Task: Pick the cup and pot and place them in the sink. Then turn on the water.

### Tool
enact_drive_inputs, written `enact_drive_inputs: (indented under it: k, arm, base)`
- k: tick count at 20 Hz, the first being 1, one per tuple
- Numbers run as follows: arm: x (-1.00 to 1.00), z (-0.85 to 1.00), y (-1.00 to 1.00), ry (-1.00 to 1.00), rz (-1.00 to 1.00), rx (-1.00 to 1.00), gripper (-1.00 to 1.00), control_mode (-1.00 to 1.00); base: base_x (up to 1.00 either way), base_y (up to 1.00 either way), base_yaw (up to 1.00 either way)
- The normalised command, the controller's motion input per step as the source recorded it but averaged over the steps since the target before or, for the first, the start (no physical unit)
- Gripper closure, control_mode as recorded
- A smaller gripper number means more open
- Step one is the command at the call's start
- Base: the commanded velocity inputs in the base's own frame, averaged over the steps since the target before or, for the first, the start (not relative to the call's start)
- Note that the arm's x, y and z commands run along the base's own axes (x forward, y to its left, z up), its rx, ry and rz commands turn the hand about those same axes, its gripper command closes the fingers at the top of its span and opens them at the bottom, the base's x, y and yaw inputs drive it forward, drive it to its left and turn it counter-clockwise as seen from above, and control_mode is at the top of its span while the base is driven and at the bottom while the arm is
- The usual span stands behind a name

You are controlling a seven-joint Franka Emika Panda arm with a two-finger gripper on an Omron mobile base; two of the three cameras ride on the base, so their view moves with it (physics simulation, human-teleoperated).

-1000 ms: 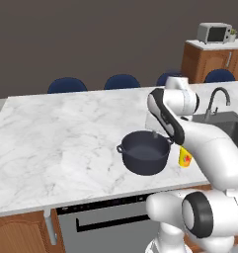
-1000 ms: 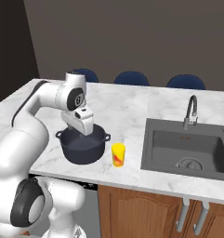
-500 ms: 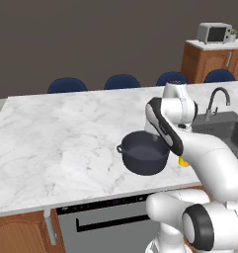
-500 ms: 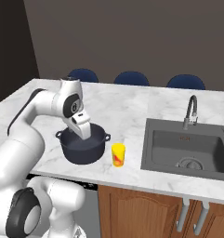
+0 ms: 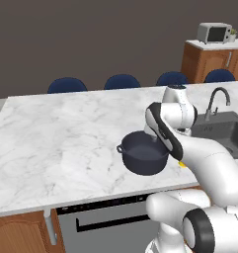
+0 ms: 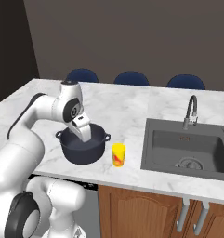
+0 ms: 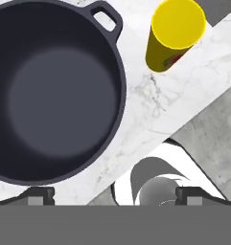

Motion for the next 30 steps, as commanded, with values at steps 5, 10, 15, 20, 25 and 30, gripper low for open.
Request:
enact_drive_inputs:
  k: [5,10,15,20,25,30]
  arm:
    - [0.17,-0.07,0.0,0.0,0.0,0.0,-1.0,-1.0]
    - [0.16,-0.05,0.0,0.0,0.0,0.0,-1.0,-1.0]
    - [0.12,-0.07,-0.03,0.0,0.0,0.0,-1.0,-1.0]
    - [0.09,-0.11,-0.06,0.0,0.0,0.0,-1.0,-1.0]
    - [0.0,-0.19,-0.13,0.0,0.0,0.0,-1.0,-1.0]
    - [0.0,-0.28,-0.11,0.0,0.0,0.0,-1.0,-1.0]
  base:
    - [0.0,0.0,0.0]
    - [0.0,0.0,0.0]
    - [0.0,0.0,0.0]
    - [0.0,0.0,0.0]
    - [0.0,0.0,0.0]
    - [0.0,0.0,0.0]
